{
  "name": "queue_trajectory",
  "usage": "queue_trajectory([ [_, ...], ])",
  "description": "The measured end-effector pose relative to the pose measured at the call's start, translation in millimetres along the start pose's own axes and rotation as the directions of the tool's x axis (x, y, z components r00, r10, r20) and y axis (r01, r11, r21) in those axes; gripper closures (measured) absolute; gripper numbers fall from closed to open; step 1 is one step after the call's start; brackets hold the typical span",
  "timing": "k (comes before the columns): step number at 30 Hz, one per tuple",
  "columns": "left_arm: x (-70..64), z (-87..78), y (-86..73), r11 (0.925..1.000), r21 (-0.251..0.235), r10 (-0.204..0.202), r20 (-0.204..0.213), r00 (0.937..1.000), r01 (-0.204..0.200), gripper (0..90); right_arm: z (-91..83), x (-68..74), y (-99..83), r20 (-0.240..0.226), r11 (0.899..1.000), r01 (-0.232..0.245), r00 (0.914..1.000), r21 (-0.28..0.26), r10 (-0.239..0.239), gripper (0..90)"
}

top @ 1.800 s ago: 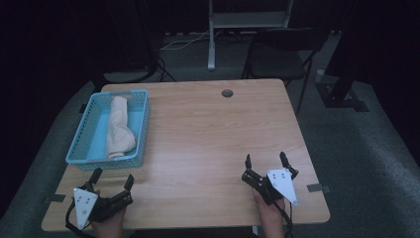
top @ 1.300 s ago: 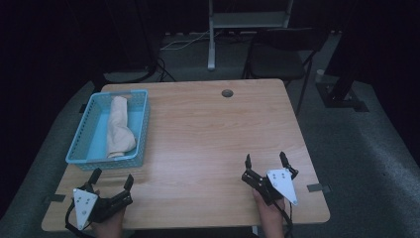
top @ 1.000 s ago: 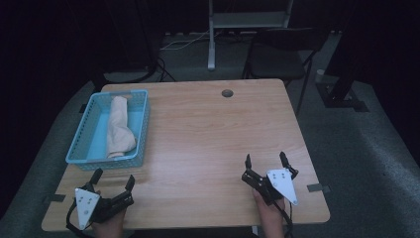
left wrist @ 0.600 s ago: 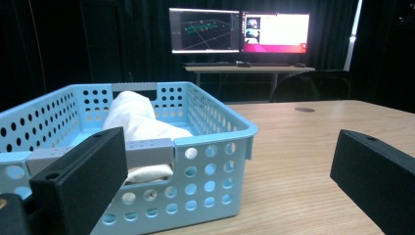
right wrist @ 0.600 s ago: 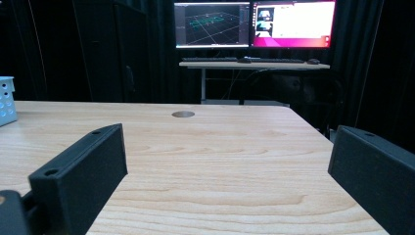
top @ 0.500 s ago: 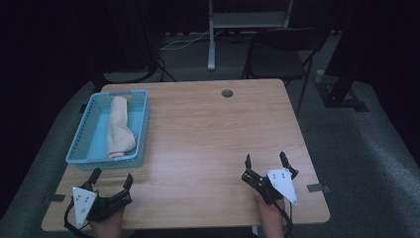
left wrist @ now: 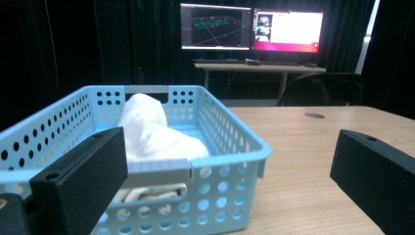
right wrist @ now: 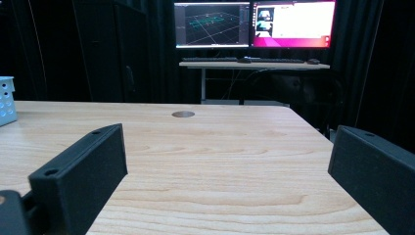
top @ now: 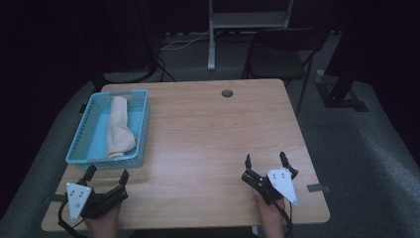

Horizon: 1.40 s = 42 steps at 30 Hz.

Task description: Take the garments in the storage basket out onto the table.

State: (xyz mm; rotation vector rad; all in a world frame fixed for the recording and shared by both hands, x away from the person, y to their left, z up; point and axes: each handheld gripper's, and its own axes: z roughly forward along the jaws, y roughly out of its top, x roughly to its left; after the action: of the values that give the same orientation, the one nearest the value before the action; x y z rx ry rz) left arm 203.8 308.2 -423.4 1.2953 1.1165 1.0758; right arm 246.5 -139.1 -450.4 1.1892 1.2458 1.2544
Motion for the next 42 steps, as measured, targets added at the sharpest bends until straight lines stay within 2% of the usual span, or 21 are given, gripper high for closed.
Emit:
queue_trajectory([
  [5, 0.9, 2.5, 6.0, 0.9999, 0.009, -0.008, 0.000, 1.0000, 0.008, 0.0, 0.0, 0.0, 0.0, 0.000, 1.000, -0.001, 1.0000, 0.000, 0.001, 0.2],
  [9, -0.5, 4.4, 11.0, 0.9998, 0.011, -0.014, 0.016, 0.9998, 0.014, 0.0, 0.0, 0.0, 0.0, 0.000, 1.000, 0.000, 1.0000, 0.000, 0.000, 0.2],
  [14, -0.4, 6.3, 21.8, 0.9999, 0.001, -0.010, 0.020, 0.9998, 0.010, 0.0, 0.0, 0.0, 0.0, 0.000, 1.000, 0.000, 1.0000, 0.000, 0.000, 0.2],
  [20, 1.2, 9.9, 31.6, 0.9996, 0.021, -0.020, 0.024, 0.9995, 0.020, 0.1, 0.0, 0.0, 0.0, 0.000, 1.000, -0.001, 1.0000, 0.000, 0.001, 0.2],
  [28, 3.5, 16.1, 40.4, 0.9990, 0.040, -0.021, 0.015, 0.9997, 0.021, 0.0, 0.0, 0.0, 0.0, 0.000, 1.000, 0.000, 1.0000, 0.000, 0.000, 0.2],
  [32, 4.4, 19.3, 44.4, 0.9987, 0.050, -0.005, 0.013, 0.9999, 0.004, 0.1, -0.1, 0.1, 0.0, 0.000, 1.000, 0.000, 1.0000, 0.000, 0.000, 0.2],
  [37, 6.9, 26.4, 48.9, 0.9978, 0.060, -0.027, 0.012, 0.9996, 0.027, 0.1, 0.0, 0.1, 0.0, 0.000, 1.000, 0.001, 1.0000, 0.001, -0.001, 0.2],
  [42, 9.0, 33.0, 54.0, 0.9977, 0.062, -0.026, -0.001, 0.9997, 0.026, 0.0, 0.0, 0.0, 0.0, 0.000, 1.000, 0.000, 1.0000, 0.000, 0.000, 0.2],
])
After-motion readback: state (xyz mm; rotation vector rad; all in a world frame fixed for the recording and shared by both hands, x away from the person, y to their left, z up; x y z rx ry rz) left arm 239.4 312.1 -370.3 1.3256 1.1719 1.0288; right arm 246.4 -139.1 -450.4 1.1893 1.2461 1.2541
